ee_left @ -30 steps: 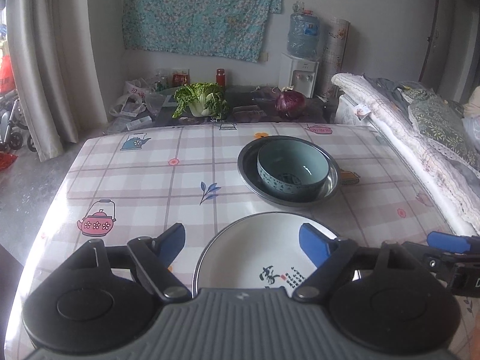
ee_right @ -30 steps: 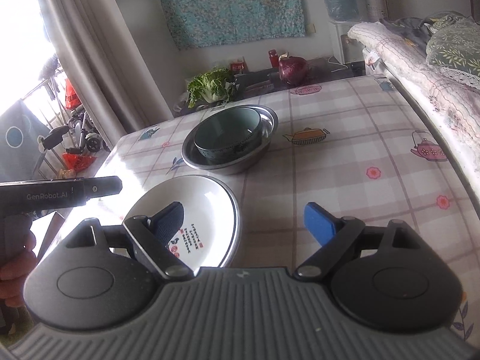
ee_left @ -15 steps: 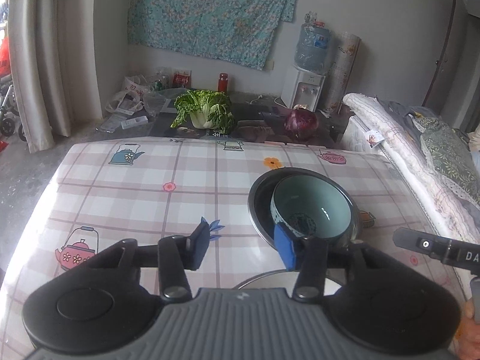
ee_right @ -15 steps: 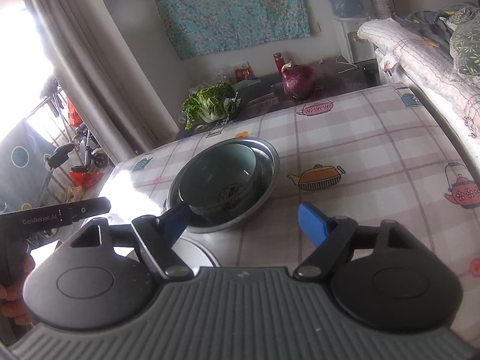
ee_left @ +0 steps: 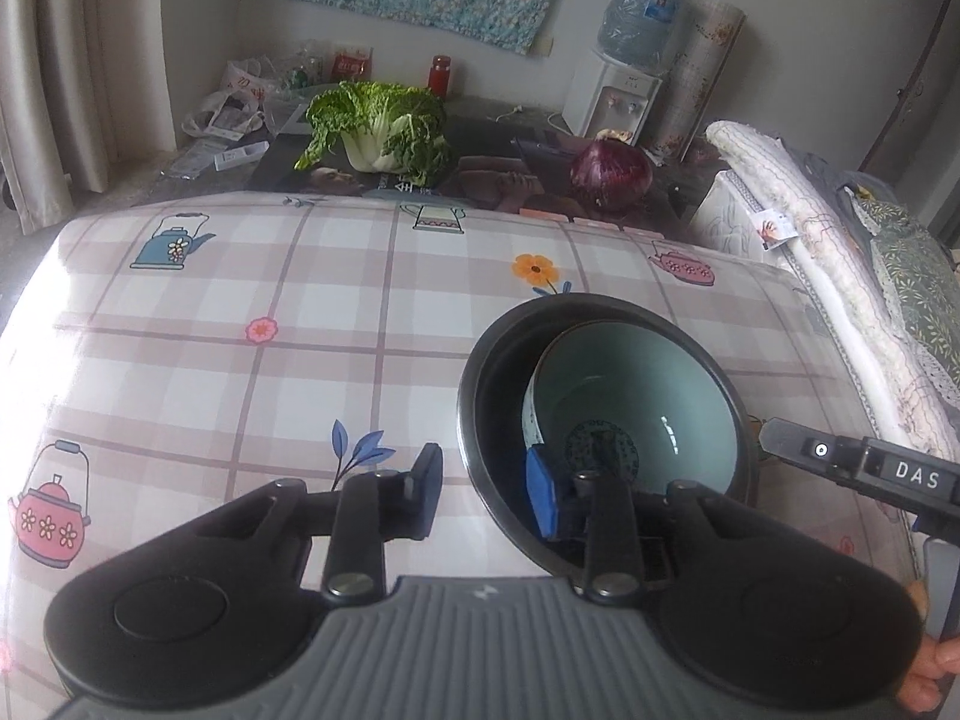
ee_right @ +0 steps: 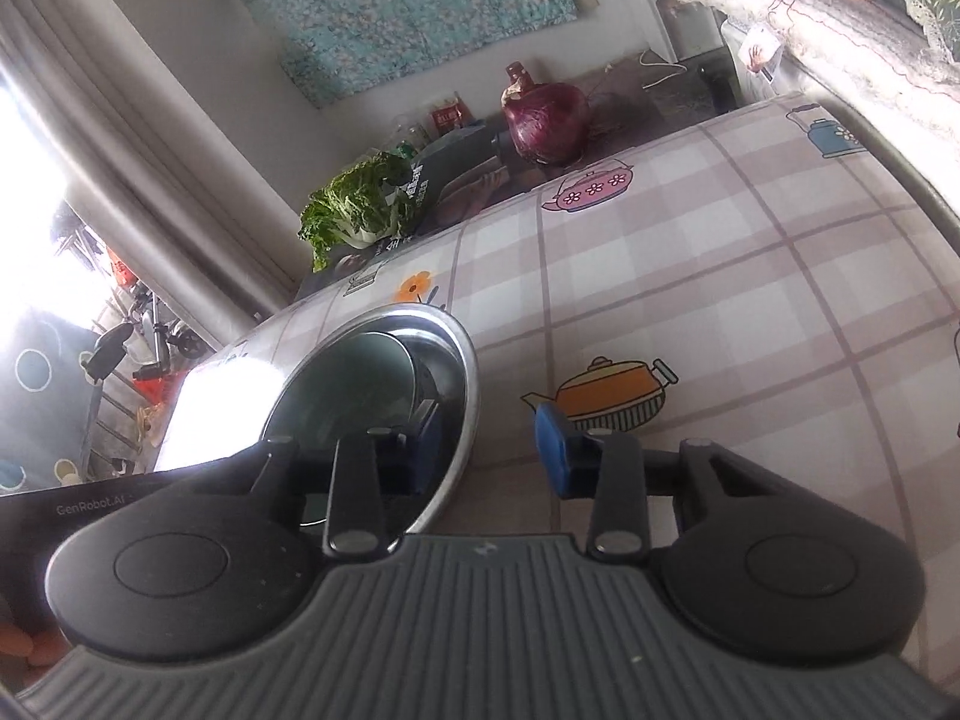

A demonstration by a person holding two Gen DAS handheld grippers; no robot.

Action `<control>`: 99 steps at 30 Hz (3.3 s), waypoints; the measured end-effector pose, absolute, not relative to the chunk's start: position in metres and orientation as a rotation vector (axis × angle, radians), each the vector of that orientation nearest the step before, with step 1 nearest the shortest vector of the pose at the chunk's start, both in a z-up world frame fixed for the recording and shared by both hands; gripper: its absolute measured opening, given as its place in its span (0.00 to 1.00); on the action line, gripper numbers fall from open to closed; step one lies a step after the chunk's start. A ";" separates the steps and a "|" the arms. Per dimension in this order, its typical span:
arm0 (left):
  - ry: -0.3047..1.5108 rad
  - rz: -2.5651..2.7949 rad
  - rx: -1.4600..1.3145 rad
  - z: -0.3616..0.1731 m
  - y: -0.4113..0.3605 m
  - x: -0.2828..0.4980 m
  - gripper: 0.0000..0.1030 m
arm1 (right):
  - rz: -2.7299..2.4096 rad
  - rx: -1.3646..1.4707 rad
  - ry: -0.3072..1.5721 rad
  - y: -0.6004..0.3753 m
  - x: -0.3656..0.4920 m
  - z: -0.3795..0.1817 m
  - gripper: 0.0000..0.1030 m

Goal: Organize plates and bowls
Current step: 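Move both grippers to the rim of the steel bowl holding the green bowl, then close both grippers on the steel bowl rim and lift the nested bowls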

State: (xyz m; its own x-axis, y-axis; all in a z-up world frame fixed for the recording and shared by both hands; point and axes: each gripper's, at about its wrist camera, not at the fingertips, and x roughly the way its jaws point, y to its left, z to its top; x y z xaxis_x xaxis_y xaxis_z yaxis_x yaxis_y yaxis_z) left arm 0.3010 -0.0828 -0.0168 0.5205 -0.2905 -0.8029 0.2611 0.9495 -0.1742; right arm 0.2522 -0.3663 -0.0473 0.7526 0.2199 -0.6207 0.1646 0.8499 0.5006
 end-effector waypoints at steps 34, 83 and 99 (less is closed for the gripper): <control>1.139 -0.325 -0.285 -0.063 -0.075 0.354 0.11 | 0.067 0.670 0.824 -0.361 0.307 -0.080 0.15; 1.033 -0.377 -0.400 0.004 -0.046 0.309 0.10 | 0.092 0.661 0.739 -0.344 0.268 -0.012 0.07; 1.004 -0.370 -0.423 0.030 0.007 0.215 0.11 | 0.135 0.657 0.725 -0.295 0.182 0.025 0.07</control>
State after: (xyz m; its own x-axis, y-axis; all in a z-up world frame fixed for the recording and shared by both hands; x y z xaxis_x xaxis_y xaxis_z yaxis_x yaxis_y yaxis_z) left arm 0.2151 0.0072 0.0298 0.4879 -0.4832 -0.7270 0.1037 0.8590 -0.5014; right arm 0.1816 -0.2949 0.0249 0.7494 0.3339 -0.5717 0.1050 0.7927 0.6005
